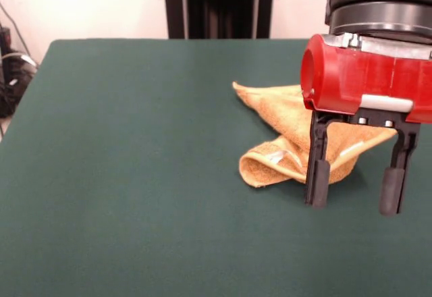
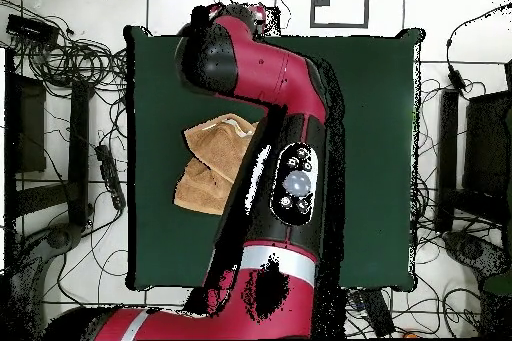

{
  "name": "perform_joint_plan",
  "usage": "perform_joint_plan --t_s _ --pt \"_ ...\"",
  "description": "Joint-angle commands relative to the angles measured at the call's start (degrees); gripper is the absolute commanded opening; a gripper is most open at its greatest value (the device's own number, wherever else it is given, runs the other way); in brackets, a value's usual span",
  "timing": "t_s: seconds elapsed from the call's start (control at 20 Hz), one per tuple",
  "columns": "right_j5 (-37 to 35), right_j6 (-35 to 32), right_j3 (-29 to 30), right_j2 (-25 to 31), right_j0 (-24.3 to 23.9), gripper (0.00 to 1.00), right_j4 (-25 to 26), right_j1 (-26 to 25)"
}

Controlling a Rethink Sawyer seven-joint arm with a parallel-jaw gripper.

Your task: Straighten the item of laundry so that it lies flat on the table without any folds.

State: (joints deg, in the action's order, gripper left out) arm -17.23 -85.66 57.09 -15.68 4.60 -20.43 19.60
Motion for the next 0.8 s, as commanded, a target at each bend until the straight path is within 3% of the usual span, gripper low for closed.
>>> perform_joint_plan --t_s 0.05,0.55,0.8 --pt "-1.28 -14.17 11.49 5.30 0.58 1.00 -1.04 3.70" --pt "-1.41 -12.13 22.72 7.81 -0.96 1.00 -0.19 11.31" --pt "-2.02 -12.59 22.99 7.77 -0.84 1.00 -0.69 11.20"
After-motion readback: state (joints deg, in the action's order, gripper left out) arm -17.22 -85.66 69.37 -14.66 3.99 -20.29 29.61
